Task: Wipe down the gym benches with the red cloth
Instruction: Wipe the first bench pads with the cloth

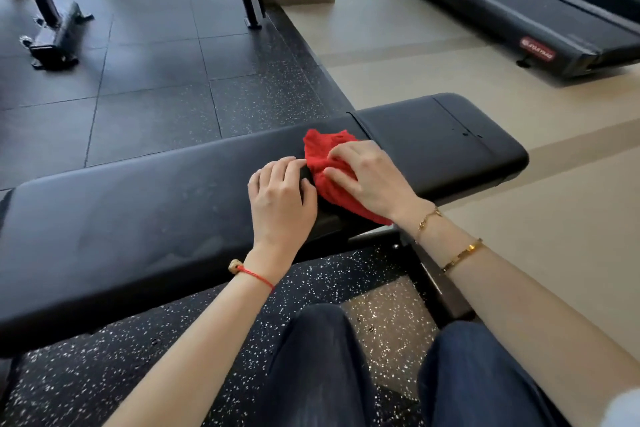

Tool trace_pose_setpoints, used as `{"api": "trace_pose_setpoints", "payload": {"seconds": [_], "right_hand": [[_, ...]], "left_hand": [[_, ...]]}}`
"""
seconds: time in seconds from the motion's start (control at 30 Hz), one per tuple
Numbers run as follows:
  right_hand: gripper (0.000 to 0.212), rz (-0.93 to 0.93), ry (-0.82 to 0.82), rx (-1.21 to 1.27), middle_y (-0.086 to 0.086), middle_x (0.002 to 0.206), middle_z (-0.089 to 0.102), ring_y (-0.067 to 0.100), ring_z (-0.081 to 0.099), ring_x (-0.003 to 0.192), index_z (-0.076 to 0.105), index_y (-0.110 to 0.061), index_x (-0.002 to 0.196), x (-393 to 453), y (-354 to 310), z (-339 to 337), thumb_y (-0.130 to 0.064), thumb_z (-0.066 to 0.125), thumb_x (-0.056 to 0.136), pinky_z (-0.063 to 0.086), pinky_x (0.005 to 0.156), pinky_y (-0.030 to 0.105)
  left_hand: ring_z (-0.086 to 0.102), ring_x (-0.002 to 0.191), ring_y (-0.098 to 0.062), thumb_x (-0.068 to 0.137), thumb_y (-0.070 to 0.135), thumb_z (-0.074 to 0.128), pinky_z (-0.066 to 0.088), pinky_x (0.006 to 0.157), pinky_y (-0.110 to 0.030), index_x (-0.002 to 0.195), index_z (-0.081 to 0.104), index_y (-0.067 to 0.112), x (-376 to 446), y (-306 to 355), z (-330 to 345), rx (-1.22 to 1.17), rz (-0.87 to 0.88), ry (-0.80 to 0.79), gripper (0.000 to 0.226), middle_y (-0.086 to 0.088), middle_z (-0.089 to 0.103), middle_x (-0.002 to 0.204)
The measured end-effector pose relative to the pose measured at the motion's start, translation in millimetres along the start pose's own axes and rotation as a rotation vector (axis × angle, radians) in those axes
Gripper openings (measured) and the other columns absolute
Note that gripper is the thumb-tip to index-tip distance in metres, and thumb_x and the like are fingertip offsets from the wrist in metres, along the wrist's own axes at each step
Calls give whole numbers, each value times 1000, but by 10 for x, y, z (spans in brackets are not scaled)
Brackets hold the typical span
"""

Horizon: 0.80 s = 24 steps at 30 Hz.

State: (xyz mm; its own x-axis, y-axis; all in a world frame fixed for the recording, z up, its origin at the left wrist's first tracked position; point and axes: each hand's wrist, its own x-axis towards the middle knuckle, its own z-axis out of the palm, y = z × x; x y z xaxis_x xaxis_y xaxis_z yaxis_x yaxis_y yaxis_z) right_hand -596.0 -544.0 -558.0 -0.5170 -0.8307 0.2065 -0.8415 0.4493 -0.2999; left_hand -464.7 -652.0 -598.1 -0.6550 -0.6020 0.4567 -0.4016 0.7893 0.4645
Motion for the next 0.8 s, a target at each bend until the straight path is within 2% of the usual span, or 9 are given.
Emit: {"api": "trace_pose_setpoints", "payload": {"seconds": [0.07,0.17,0.23,0.3,0.4,0.5,0.57,0.7,0.8], "right_hand": [[46,-22,-10,23,3,136,55,24,43,129,59,-21,128,-79,48,74,-51,52,94,34,108,42],[68,-13,-29,32,4,153,38,26,27,142,45,-33,143,-149,155,132,-70,46,86,25,117,45],[84,-32,-95,8,5,160,25,30,15,147,34,-40,148,-171,222,143,-81,43,75,18,121,47],[95,-88,-146,-28,7,162,18,32,10,148,27,-40,151,-178,271,157,-84,48,69,16,121,49],[88,-186,-158,-14,8,159,24,32,20,143,30,-36,151,-145,328,138,-71,60,76,21,118,47],[67,-347,-120,71,7,147,44,30,39,129,42,-24,146,-69,426,51,-31,67,85,29,114,40],[65,-403,-84,26,6,144,47,29,41,128,44,-20,145,-48,567,-37,-16,65,84,30,113,38],[66,-349,53,-86,6,148,43,30,37,134,41,-22,147,-52,1058,-244,-23,66,86,31,114,42],[70,-281,26,-108,8,150,40,32,35,135,36,-24,150,-114,1459,-353,-44,63,89,30,113,43]], "left_hand": [[55,122,-25,90,16,53,35,110,-42,119,65,15,-34,31,42,21,-46,8,31,-3,64,126],[54,123,-26,90,13,51,35,110,-43,122,64,15,-52,27,98,79,-97,12,34,-4,64,127],[54,123,-27,89,8,51,36,109,-44,122,63,13,-35,35,111,82,-138,25,36,-5,63,127],[55,122,-28,87,4,51,39,107,-45,121,64,10,-25,52,120,79,-160,44,37,-7,64,125],[56,120,-28,84,4,51,41,105,-46,118,64,9,-22,59,144,116,-161,56,37,-6,65,122],[56,119,-27,85,8,52,41,103,-47,117,64,10,1,73,160,162,-164,53,35,-6,66,120],[57,117,-27,86,7,54,41,103,-45,115,65,10,9,80,170,183,-167,61,32,-5,66,118],[58,116,-29,87,11,51,41,103,-48,114,66,10,-2,94,176,231,-153,72,30,-6,67,116],[58,116,-29,87,17,47,40,104,-47,114,66,10,-1,149,175,287,-173,75,34,-6,68,116]]}}
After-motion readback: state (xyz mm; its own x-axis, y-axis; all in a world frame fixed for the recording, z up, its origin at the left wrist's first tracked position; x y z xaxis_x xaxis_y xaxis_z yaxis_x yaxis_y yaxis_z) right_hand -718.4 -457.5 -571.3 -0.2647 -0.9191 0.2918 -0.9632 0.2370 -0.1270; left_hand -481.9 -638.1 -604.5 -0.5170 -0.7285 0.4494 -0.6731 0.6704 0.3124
